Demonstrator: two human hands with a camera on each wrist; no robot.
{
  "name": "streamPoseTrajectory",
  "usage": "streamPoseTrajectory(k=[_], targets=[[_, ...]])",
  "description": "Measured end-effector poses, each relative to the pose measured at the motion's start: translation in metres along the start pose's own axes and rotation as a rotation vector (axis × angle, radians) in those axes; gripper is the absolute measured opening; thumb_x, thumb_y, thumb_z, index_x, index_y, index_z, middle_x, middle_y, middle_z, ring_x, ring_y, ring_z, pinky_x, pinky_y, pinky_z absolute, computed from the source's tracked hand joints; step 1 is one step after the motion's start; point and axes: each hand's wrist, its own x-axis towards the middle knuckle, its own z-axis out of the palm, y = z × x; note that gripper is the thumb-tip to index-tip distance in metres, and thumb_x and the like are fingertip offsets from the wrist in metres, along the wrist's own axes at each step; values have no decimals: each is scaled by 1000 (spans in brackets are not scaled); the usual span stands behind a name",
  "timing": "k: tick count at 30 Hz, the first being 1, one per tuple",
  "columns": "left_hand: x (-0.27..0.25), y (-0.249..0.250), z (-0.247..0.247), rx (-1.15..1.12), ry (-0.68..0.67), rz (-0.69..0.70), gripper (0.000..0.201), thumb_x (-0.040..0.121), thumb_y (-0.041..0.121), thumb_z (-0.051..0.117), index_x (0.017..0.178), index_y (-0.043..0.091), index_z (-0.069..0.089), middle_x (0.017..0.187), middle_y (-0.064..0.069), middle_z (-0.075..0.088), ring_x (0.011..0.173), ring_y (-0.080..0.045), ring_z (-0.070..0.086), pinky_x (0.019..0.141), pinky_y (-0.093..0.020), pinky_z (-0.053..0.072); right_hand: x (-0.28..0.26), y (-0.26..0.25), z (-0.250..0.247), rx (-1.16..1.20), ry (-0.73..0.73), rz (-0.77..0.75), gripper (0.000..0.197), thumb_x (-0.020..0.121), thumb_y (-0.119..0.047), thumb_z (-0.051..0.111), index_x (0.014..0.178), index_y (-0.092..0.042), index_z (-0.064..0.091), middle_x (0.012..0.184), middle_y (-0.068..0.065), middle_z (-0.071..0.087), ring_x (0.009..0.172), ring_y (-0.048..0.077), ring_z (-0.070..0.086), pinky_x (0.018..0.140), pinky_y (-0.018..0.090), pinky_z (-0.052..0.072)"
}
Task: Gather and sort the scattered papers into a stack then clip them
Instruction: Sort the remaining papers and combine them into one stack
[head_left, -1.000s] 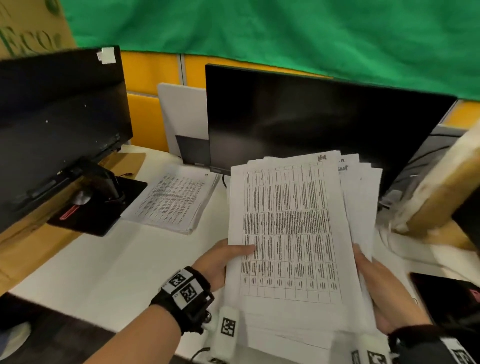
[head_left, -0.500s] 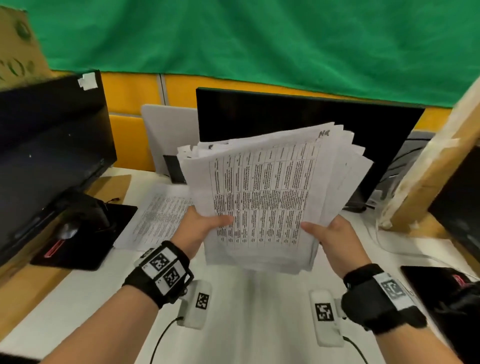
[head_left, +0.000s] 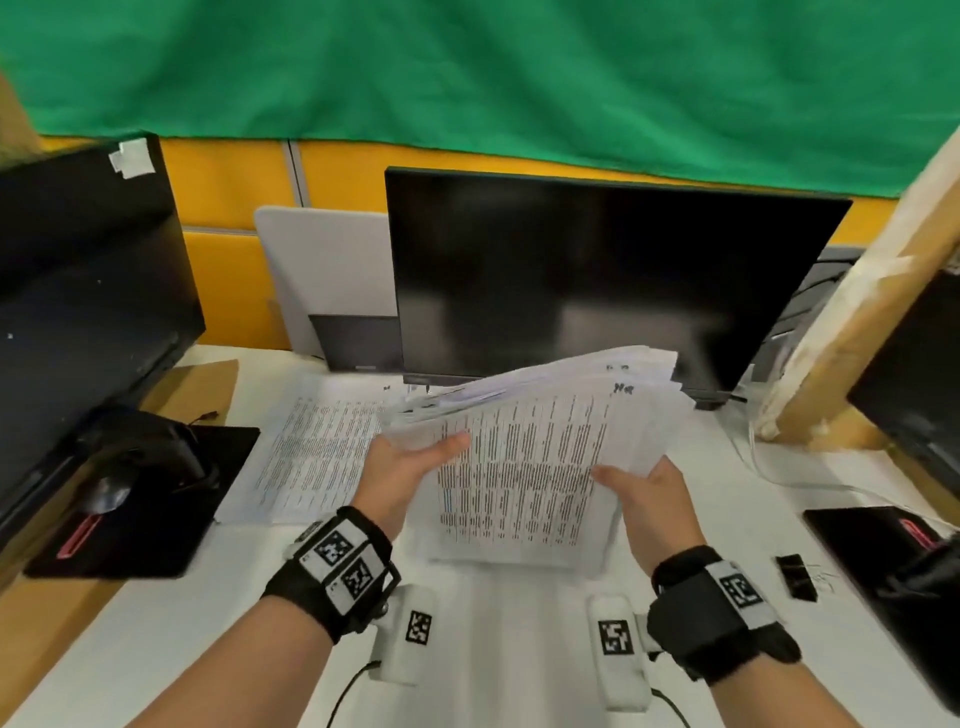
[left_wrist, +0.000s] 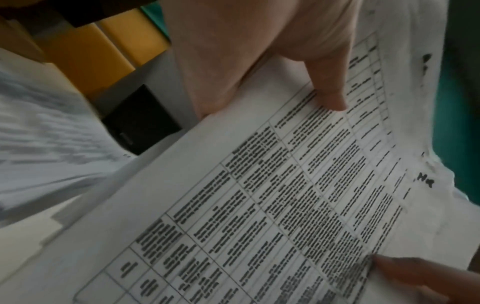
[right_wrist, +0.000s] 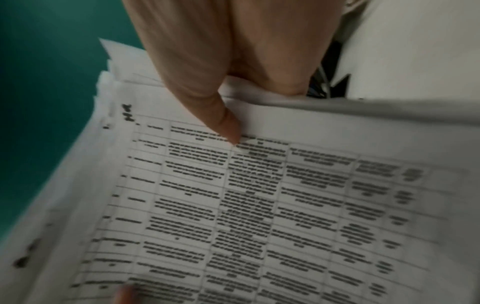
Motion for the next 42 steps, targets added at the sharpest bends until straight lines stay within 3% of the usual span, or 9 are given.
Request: streamPoseTrajectory(k=[5, 11, 15, 23, 28, 33, 35, 38, 42], targets=[[1, 11, -3, 118, -70, 56, 39, 57, 30, 86, 94, 27, 72, 91, 9, 77, 91, -6, 71, 77, -18, 53, 0, -13, -1, 45, 9, -105, 33, 80, 8, 62, 102, -16, 66, 93, -4, 76, 90, 13, 71, 71, 27, 53], [8, -2, -5, 103, -60, 11, 74, 40, 51, 87, 100, 11, 72, 103, -12, 74, 101, -28, 68, 94, -39, 51, 4, -8, 11, 130, -40, -101, 79, 42, -48, 88, 109, -13, 66, 106, 7, 74, 99, 25, 70, 79, 40, 56], [12, 3, -5, 90, -57, 25, 86, 38, 55, 86, 108, 9, 68, 106, -10, 74, 101, -23, 69, 93, -39, 51, 6, -17, 9, 151, -28, -184, 67, 38, -56, 86, 90, -18, 71, 92, 3, 77, 88, 20, 72, 72, 30, 57], [1, -8, -5, 151, -117, -135, 94, 15, 71, 79, 96, 23, 67, 78, 22, 74, 72, 16, 66, 69, -13, 36, -12, -32, 13, 84, 56, -263, 72, 56, -78, 60, 88, -12, 64, 81, 6, 68, 78, 17, 65, 68, 29, 48], [5, -18, -11, 96, -31, -169, 124, 22, 62, 87, 130, 11, 53, 115, -1, 70, 111, -12, 63, 101, -36, 42, -3, -37, 12, 122, 124, -173, 29, 93, -24, 53, 72, -3, 56, 57, -1, 54, 50, 4, 53, 54, 22, 41], [9, -12, -14, 106, -54, -70, 74, 22, 59, 87, 85, 23, 74, 88, 5, 78, 85, -7, 73, 68, -12, 54, 0, -35, 7, 90, 105, -382, 20, 89, -23, 59, 98, -6, 62, 82, 4, 64, 68, 0, 62, 61, 13, 48], [9, -11, -14, 120, -40, -50, 73, 26, 61, 85, 84, 19, 73, 87, 3, 78, 84, -10, 73, 70, -16, 54, 1, -25, 1, 118, -7, -346, 50, 71, -49, 72, 111, -24, 57, 91, 3, 67, 78, 11, 66, 66, 21, 53], [10, -20, -16, 97, 49, -84, 61, 37, 54, 83, 77, 12, 67, 74, 4, 76, 70, -8, 71, 69, -23, 49, 3, -7, -1, 0, -89, -226, 62, 61, -29, 84, 116, -34, 55, 97, 0, 69, 91, 21, 67, 72, 27, 55], [3, -27, -4, 95, 103, -85, 32, 73, 39, 68, 100, 23, 66, 92, 7, 76, 86, -4, 71, 88, -35, 53, 4, -5, 13, -146, -77, -125, 36, 67, -29, 82, 100, -27, 69, 102, 0, 74, 97, 19, 68, 90, 42, 54]])
